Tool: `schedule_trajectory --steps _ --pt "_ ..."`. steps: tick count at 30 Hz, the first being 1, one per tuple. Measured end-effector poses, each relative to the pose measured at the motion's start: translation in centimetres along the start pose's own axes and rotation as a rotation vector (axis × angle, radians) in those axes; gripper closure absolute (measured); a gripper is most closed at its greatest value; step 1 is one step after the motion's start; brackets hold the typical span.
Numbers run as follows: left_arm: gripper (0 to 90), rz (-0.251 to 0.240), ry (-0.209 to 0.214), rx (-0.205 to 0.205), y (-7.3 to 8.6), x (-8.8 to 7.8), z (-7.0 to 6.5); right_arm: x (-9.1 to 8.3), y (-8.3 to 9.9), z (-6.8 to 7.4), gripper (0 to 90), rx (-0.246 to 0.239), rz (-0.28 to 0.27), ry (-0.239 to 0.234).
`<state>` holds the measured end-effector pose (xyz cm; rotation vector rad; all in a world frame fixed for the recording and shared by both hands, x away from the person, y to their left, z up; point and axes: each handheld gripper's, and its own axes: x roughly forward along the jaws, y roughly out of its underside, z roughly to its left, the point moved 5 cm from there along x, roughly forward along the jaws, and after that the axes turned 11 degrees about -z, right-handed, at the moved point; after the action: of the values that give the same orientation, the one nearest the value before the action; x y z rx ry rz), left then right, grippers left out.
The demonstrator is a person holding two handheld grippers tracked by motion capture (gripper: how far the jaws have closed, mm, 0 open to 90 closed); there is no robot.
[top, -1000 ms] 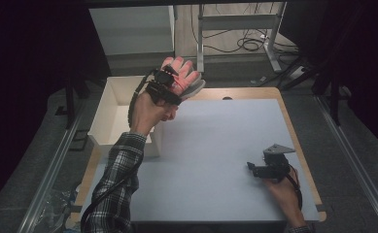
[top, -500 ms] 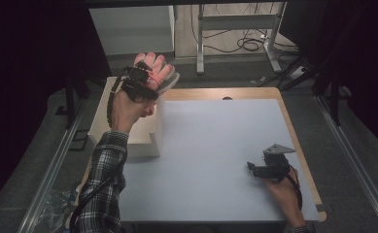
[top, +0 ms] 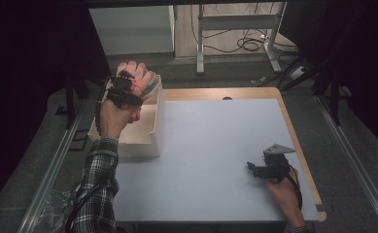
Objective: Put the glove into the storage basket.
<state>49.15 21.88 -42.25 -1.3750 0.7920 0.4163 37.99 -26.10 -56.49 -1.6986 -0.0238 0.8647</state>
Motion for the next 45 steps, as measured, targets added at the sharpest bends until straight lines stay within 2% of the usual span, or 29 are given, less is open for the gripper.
schedule_trajectory --steps 3,4,9,10,21,25,28,31,34,37,42,45 --pt "43.7 -0.001 -0.005 -0.011 0.5 0.6 0.3 0.0 0.0 0.0 19.8 0.000 0.000 0.000" --pt "43.5 0.007 -0.005 -0.020 1.4 1.4 0.7 0.0 0.0 0.0 19.8 0.001 0.000 0.000" --pt "43.0 0.022 0.001 -0.036 2.7 3.0 1.1 0.0 0.0 0.0 19.8 0.000 0.000 0.000" --pt "42.9 0.027 -0.003 -0.033 3.3 3.8 1.2 0.0 0.0 0.0 19.8 0.000 0.000 0.000" --pt "42.5 0.076 -0.019 -0.054 5.2 7.2 1.1 0.0 0.0 0.0 19.8 0.000 0.000 0.000" --pt "41.8 0.097 -0.021 -0.050 5.4 7.9 1.0 0.0 0.0 0.0 19.8 0.000 0.000 0.000" --pt "40.9 0.129 -0.030 -0.049 5.7 8.9 0.8 0.0 0.0 0.0 19.8 -0.001 -0.001 0.000" --pt "38.5 0.165 -0.052 -0.022 5.9 9.7 0.6 0.0 0.0 0.0 19.8 0.000 -0.001 0.000" --pt "33.3 0.209 -0.071 -0.002 6.1 10.3 0.5 0.0 0.0 0.0 19.8 -0.001 -0.001 0.000" --pt "24.2 0.242 -0.065 0.003 6.5 10.9 0.5 0.0 0.0 0.0 19.8 -0.001 0.000 0.000" --pt "8.4 0.221 -0.038 -0.042 6.2 10.8 0.8 0.0 0.0 0.0 19.8 -0.001 -0.001 0.000" --pt "2.8 0.217 -0.030 -0.058 6.1 10.5 1.0 0.0 0.0 0.0 19.8 -0.001 0.000 0.000"
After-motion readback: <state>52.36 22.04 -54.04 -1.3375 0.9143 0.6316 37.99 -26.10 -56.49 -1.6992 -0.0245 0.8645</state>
